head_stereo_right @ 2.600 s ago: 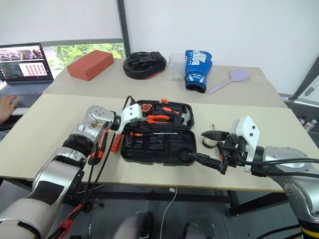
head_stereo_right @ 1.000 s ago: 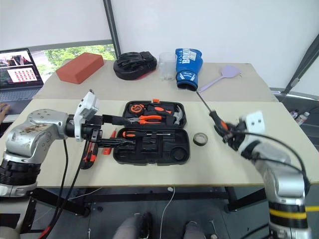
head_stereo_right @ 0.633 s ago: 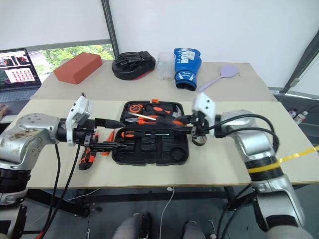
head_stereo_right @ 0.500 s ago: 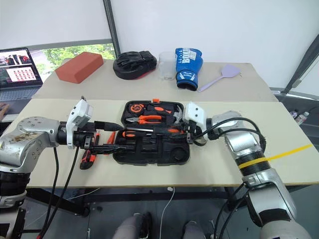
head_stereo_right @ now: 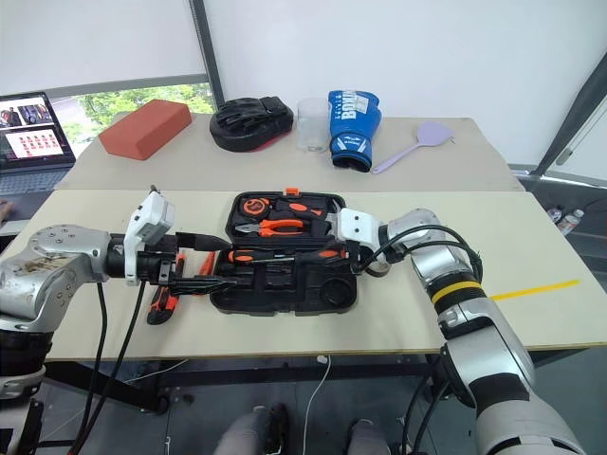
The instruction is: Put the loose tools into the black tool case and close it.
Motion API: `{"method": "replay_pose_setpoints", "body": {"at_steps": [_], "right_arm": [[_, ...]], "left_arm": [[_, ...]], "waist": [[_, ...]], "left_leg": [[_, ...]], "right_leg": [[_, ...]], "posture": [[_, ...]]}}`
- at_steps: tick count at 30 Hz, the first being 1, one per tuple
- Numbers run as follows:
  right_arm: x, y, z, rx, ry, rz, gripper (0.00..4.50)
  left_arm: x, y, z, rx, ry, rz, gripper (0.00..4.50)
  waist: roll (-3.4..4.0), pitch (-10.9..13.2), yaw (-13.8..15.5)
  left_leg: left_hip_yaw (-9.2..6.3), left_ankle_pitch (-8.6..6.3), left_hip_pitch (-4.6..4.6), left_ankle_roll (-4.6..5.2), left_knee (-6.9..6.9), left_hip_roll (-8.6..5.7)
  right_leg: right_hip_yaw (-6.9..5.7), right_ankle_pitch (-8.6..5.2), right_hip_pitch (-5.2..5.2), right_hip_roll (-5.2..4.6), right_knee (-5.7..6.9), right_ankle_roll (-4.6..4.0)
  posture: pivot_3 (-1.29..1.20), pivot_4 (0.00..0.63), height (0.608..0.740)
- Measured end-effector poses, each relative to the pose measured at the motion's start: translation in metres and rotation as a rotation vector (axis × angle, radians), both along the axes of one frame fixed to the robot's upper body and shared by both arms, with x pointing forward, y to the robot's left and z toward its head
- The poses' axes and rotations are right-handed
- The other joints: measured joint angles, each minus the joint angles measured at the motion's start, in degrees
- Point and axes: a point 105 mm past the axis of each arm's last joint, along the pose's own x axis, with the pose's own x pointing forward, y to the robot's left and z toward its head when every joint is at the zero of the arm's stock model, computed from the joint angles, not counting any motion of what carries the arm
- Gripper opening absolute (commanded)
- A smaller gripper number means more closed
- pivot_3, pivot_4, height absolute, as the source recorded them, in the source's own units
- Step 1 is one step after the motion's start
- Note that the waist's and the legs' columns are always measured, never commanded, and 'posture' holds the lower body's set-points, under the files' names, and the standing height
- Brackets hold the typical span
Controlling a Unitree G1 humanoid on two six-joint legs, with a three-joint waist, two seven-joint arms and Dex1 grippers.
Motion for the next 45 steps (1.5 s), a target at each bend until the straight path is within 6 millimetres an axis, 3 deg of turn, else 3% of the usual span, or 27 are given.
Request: {"method": "replay_pose_setpoints", "body": {"at_steps": [6, 7, 15, 16, 19, 28, 29, 30, 32, 34, 45], "right_arm": [[-0.001, -0.001, -0.001, -0.004, 0.008, 0.004, 1.04], [-0.001, -0.001, -0.001, -0.004, 0.010, 0.002, 1.54], [0.004, -0.001, 0.003, 0.032, 0.048, -0.060, 4.22], [0.003, 0.002, 0.006, 0.051, 0.050, -0.057, 4.46], [0.001, 0.013, 0.015, 0.103, 0.055, -0.041, 4.46], [-0.001, 0.039, 0.017, 0.196, 0.106, -0.042, 1.38], [-0.001, 0.040, 0.016, 0.198, 0.107, -0.044, 0.89], [0.000, 0.041, 0.015, 0.197, 0.111, -0.047, 0.75], [0.002, 0.039, 0.008, 0.167, 0.113, -0.070, 0.02], [0.005, 0.036, -0.006, 0.102, 0.116, -0.097, 0.02], [0.001, 0.042, -0.012, 0.043, 0.062, -0.061, 0.02]], "left_arm": [[0.002, -0.001, 0.004, 0.000, -0.015, -0.004, 4.50], [0.002, -0.001, 0.004, 0.000, -0.014, -0.004, 4.50], [0.003, -0.001, 0.003, -0.003, -0.009, -0.003, 4.50], [0.003, -0.001, 0.003, -0.004, -0.008, -0.002, 4.50], [0.004, -0.001, 0.004, -0.002, -0.014, -0.004, 4.50], [0.005, 0.000, 0.003, -0.004, -0.018, 0.006, 4.50], [0.005, 0.000, 0.003, -0.004, -0.016, 0.007, 4.50], [0.005, 0.000, 0.002, -0.004, -0.014, 0.008, 4.50], [0.005, 0.000, 0.001, -0.003, -0.011, 0.009, 4.50], [0.005, 0.001, 0.001, -0.003, -0.012, 0.010, 4.50], [0.009, 0.005, -0.001, -0.008, -0.016, 0.028, 4.50]], "waist": [[0.00, 0.0, -0.1], [0.00, 0.0, -0.1], [0.00, 0.0, -0.2], [0.00, 0.0, -0.2], [0.00, 0.0, -0.3], [0.00, 0.0, -0.2], [0.00, 0.0, -0.2], [0.00, 0.0, -0.2], [0.00, 0.0, -0.2], [0.00, 0.0, -0.2], [-0.05, -0.1, -0.4]], "left_leg": [[0.00, 0.01, 0.00, -0.01, 0.00, 0.00], [0.00, 0.01, 0.00, -0.01, 0.00, 0.00], [0.00, 0.01, 0.00, -0.01, 0.00, 0.00], [0.00, 0.01, 0.00, -0.01, 0.00, 0.01], [0.00, 0.01, 0.01, -0.01, 0.01, 0.00], [0.00, 0.00, 0.00, -0.01, 0.01, -0.01], [0.00, 0.01, 0.00, -0.01, 0.01, 0.00], [0.00, 0.01, 0.00, -0.02, 0.01, -0.01], [0.00, 0.02, 0.00, -0.03, 0.01, 0.00], [0.02, 0.02, 0.00, -0.04, 0.00, -0.01], [0.04, 0.05, 0.11, -0.10, -0.03, 0.03]], "right_leg": [[0.00, -0.01, -0.01, 0.00, 0.04, -0.01], [0.00, -0.01, -0.01, 0.00, 0.04, -0.01], [0.01, -0.02, -0.04, 0.00, 0.07, -0.03], [0.01, -0.02, -0.04, 0.00, 0.08, -0.03], [0.01, -0.02, -0.04, 0.00, 0.14, -0.04], [0.01, -0.06, -0.20, -0.02, 0.42, -0.09], [0.01, -0.06, -0.22, -0.02, 0.44, -0.10], [0.01, -0.07, -0.23, -0.02, 0.46, -0.11], [0.01, -0.07, -0.23, -0.02, 0.48, -0.12], [0.02, -0.08, -0.27, -0.02, 0.49, -0.13], [0.01, -0.14, -0.24, -0.01, 0.58, -0.22]], "posture": [[0.00, 0.150, 0.718], [0.00, 0.150, 0.718], [0.00, 0.150, 0.718], [0.00, 0.150, 0.718], [0.00, 0.150, 0.718], [0.00, 0.150, 0.718], [0.00, 0.150, 0.718], [0.00, 0.150, 0.718], [0.00, 0.150, 0.718], [0.00, 0.150, 0.718], [0.00, 0.150, 0.718]]}}
